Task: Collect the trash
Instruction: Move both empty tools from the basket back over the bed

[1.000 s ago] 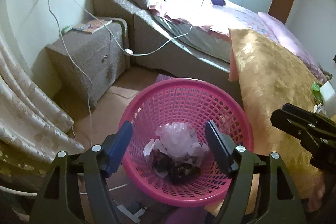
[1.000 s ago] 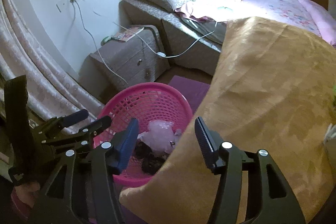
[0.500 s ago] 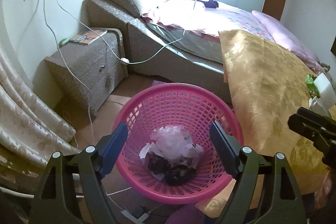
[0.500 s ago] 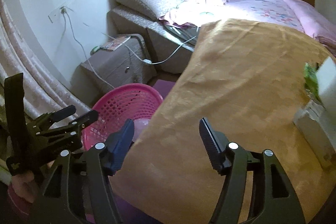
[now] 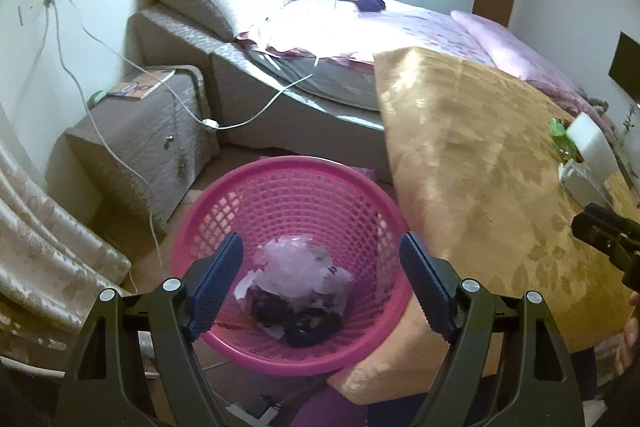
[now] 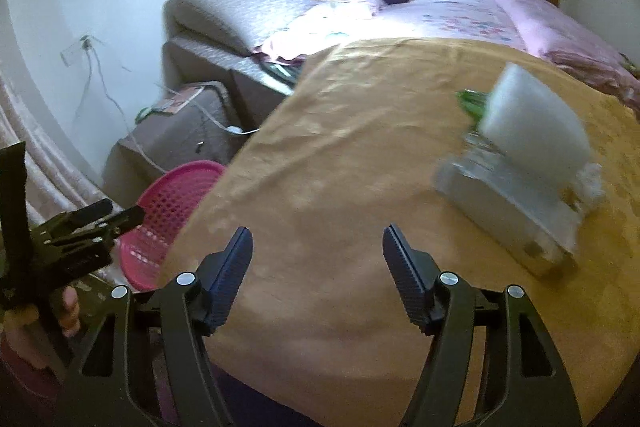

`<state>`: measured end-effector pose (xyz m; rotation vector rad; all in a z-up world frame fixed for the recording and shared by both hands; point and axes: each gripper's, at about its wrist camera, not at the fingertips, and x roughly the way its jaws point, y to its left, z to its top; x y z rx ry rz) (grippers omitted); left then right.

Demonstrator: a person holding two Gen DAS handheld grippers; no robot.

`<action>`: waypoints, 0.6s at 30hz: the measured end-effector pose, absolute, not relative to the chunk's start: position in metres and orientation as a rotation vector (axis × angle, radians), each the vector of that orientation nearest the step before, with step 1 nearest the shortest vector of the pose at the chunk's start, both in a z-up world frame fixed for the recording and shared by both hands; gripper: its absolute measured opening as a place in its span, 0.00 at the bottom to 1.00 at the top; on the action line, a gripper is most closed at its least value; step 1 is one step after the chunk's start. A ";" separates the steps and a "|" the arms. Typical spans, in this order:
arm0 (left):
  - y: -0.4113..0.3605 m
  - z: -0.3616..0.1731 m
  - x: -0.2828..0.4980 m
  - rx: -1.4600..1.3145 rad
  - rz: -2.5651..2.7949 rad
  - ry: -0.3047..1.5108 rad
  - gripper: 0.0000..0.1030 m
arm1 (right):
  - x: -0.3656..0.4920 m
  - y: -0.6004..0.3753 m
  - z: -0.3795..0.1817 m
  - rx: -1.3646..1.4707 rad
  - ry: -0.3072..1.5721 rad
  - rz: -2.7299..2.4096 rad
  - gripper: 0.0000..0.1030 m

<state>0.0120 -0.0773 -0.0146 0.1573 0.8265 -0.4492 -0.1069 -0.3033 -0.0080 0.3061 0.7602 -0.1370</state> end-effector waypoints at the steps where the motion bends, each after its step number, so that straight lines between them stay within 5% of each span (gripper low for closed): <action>1: -0.080 -0.015 0.010 0.159 -0.456 0.827 0.75 | -0.114 -0.310 -0.009 0.307 0.757 -0.157 0.64; 18: -0.138 -0.003 -0.007 0.201 -0.580 0.822 0.75 | -0.163 -0.395 -0.016 0.347 0.714 -0.338 0.64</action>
